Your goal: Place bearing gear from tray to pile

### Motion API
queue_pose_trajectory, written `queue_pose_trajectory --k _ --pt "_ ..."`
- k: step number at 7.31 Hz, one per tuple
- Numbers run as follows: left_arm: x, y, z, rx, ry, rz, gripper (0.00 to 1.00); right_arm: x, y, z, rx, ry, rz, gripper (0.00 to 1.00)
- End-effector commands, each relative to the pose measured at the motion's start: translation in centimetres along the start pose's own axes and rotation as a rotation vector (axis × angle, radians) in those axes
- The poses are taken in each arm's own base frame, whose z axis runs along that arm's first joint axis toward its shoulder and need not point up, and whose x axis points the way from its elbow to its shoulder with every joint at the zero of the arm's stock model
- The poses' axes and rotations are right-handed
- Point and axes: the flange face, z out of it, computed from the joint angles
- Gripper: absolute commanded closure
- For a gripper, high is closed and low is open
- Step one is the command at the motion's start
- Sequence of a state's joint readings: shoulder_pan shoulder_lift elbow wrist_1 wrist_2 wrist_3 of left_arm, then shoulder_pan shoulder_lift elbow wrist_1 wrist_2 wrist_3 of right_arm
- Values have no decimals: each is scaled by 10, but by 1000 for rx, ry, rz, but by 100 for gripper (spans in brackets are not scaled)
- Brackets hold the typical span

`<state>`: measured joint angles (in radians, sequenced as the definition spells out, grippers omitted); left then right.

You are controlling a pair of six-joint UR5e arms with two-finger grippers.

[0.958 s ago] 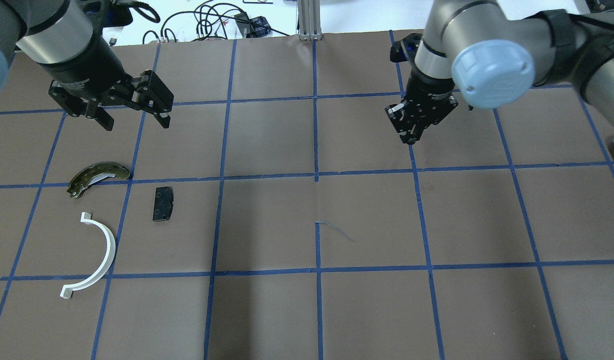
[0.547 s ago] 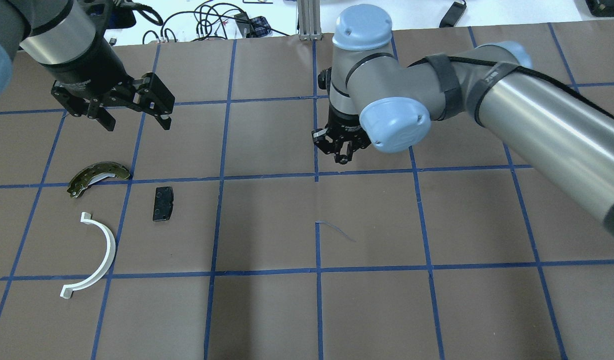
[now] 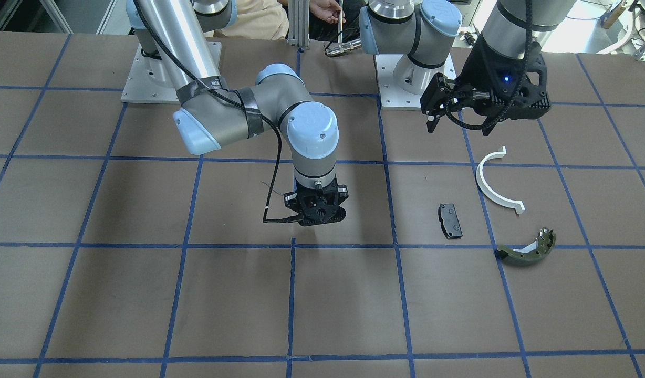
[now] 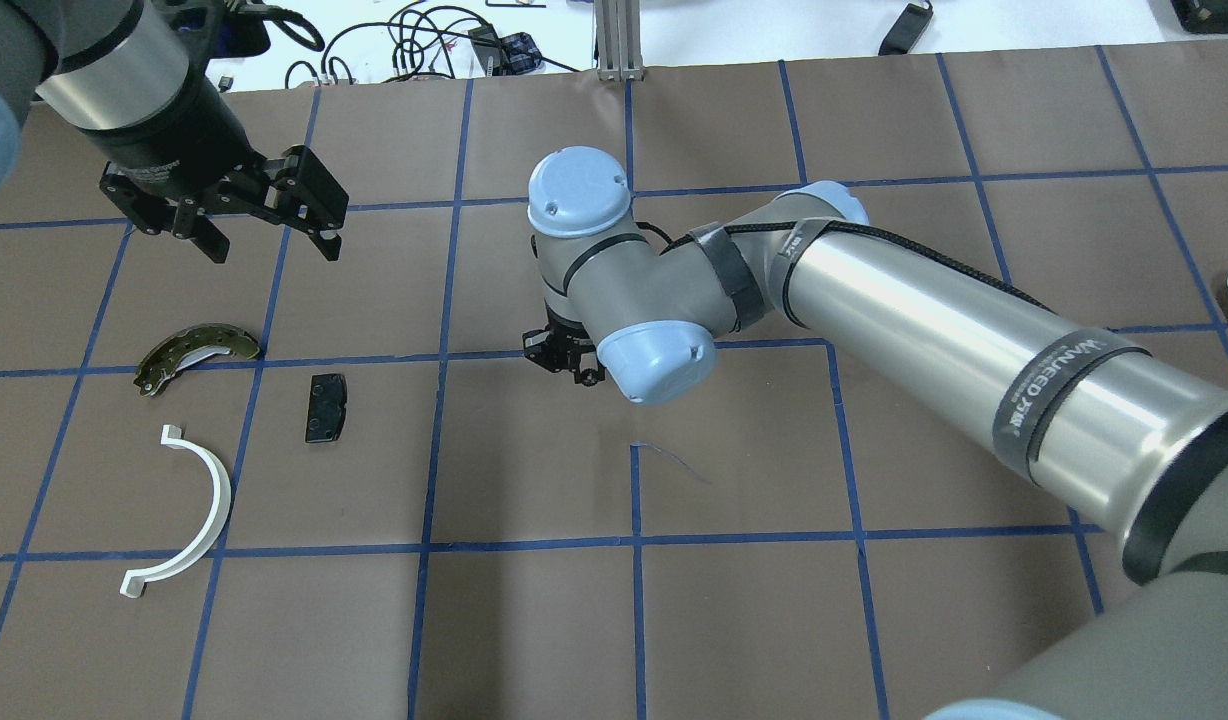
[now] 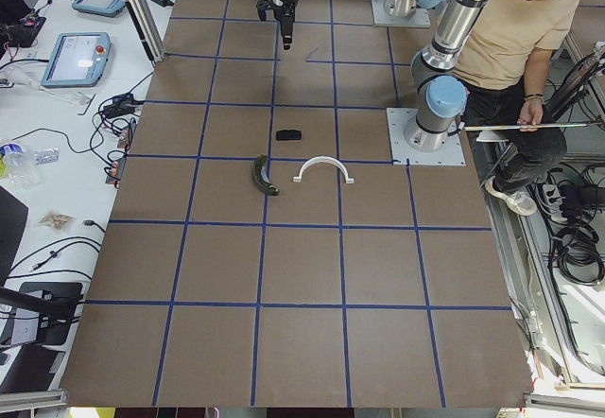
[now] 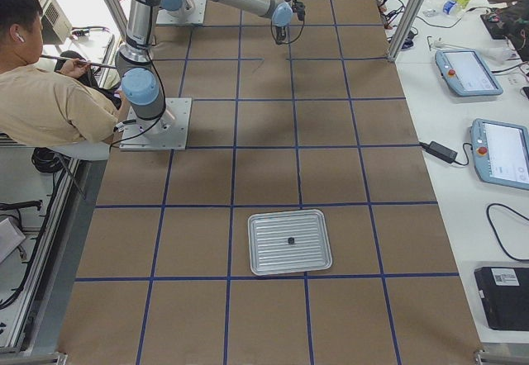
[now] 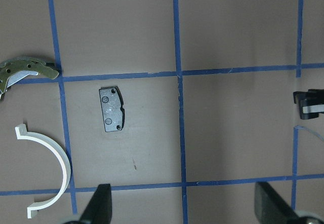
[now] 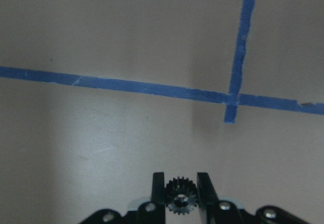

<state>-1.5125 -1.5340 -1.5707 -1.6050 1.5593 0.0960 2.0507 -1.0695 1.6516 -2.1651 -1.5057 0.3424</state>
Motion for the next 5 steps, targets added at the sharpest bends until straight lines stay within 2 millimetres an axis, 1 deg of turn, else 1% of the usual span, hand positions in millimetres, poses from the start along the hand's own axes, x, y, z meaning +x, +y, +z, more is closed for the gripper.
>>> queue_pose_trajectory --k 1,2,3,4,5 --pt "0 1 -1 0 -2 -1 0 -8 7 20 -16 8 -15 40" --pt "0 1 -1 0 -5 1 0 -6 12 27 -4 5 -23 0" --pt "-5 -1 -1 2 -3 -7 0 -4 11 23 45 -17 -33 0" --pt "-1 -6 9 -18 4 -10 0 7 3 0 86 -38 -48 0" --pt "-1 -11 18 -36 7 -15 0 34 -6 -26 102 -59 -104 0"
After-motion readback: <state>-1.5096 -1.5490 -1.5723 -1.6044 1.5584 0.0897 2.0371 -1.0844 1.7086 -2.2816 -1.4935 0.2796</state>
